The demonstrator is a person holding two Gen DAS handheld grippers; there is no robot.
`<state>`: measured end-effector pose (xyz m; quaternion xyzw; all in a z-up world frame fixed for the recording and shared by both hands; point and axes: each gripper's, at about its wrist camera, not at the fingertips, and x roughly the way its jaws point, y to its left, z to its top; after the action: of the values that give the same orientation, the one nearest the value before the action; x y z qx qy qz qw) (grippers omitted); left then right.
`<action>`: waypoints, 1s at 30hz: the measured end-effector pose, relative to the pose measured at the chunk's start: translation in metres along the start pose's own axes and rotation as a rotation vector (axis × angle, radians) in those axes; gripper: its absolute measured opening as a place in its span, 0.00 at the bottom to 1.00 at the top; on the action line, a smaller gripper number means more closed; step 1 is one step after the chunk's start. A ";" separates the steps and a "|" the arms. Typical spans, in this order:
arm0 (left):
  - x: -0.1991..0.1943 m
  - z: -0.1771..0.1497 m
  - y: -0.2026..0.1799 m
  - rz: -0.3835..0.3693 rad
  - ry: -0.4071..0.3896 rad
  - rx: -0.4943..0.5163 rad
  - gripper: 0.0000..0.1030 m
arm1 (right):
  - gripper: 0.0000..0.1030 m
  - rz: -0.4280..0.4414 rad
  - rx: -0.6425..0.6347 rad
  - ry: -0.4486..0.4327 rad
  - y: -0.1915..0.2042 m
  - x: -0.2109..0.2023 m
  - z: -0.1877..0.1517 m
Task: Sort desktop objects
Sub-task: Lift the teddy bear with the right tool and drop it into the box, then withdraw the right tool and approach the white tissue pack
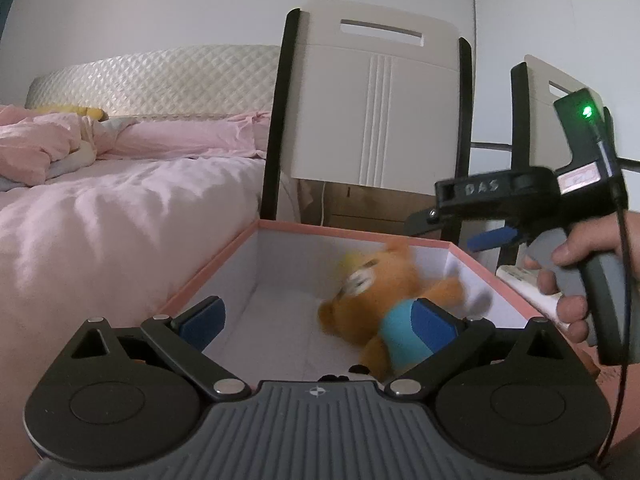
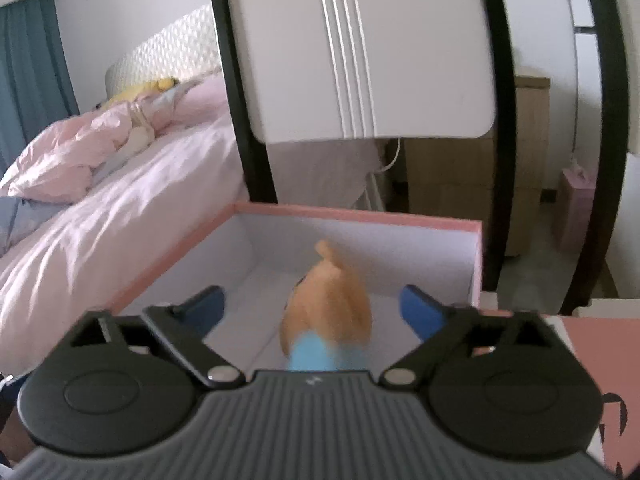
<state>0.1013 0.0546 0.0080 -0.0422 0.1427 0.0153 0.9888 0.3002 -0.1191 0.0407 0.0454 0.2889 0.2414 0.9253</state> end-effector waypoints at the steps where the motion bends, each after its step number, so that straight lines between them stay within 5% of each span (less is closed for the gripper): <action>1: 0.000 0.000 0.000 0.000 -0.001 0.002 0.97 | 0.96 0.000 0.005 -0.006 -0.001 -0.005 0.001; 18: -0.006 -0.001 -0.010 -0.027 -0.016 0.030 0.97 | 1.00 -0.146 0.101 -0.158 -0.034 -0.120 -0.045; 30: -0.009 -0.002 -0.014 -0.042 -0.020 0.041 0.97 | 1.00 -0.195 0.027 -0.219 -0.011 -0.152 -0.089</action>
<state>0.0932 0.0403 0.0098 -0.0249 0.1322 -0.0080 0.9909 0.1462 -0.2060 0.0423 0.0554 0.1926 0.1400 0.9697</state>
